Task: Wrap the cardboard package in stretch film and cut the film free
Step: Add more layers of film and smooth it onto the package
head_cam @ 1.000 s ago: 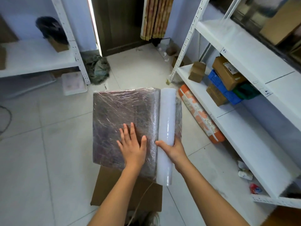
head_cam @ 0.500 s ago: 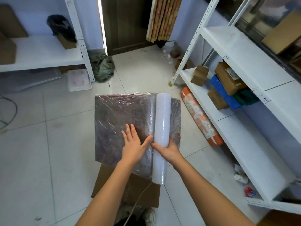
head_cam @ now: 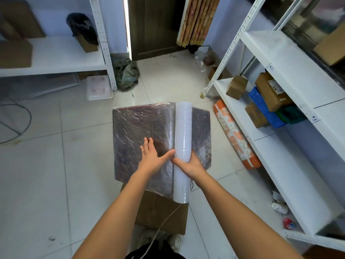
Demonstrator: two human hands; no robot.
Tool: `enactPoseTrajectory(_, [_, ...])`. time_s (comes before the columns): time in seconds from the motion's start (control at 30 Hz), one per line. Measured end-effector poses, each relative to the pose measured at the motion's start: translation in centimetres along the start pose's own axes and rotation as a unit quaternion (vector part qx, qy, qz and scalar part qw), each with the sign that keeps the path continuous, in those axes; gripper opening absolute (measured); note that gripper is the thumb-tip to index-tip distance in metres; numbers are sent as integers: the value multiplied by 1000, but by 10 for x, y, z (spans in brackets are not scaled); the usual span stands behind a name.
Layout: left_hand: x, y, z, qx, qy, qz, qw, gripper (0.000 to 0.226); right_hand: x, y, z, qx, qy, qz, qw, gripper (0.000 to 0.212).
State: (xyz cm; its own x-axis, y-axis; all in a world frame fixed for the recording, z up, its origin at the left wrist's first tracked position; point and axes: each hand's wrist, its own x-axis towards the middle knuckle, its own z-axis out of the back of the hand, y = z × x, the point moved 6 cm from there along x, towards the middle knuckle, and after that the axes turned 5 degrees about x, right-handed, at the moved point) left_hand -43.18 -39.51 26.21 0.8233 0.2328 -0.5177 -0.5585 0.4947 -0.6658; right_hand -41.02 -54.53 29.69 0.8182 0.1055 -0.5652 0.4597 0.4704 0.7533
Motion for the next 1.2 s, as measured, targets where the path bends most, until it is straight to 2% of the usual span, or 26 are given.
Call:
enactPoseTrajectory(0.33, [0, -1, -2, -60, -44, 7, 997, 109, 3, 0, 3, 16, 34, 30, 999, 71])
enactPoseTrajectory(0.57, [3, -12, -4, -86, -75, 16, 993, 105, 11, -9, 21, 44, 122, -10, 991, 64])
enactPoseTrajectory(0.7, [-6, -19, -12, -127, -105, 12, 986, 103, 12, -13, 38, 54, 153, 14, 987, 62])
enactPoseTrajectory(0.83, [-20, -15, -18, -248, -116, 49, 960, 110, 13, -20, 46, 34, 188, 46, 981, 62])
enactPoseTrajectory(0.9, [-25, -16, -23, -225, -118, 51, 966, 107, 14, -21, 46, 23, 202, 63, 977, 52])
enactPoseTrajectory(1.03, [-37, -11, -32, -199, -148, 64, 967, 102, 10, -30, 39, -18, 180, 94, 979, 45])
enactPoseTrajectory(1.2, [-50, 7, -25, -246, -182, 68, 949, 98, -1, -39, 27, 25, 168, 86, 982, 59])
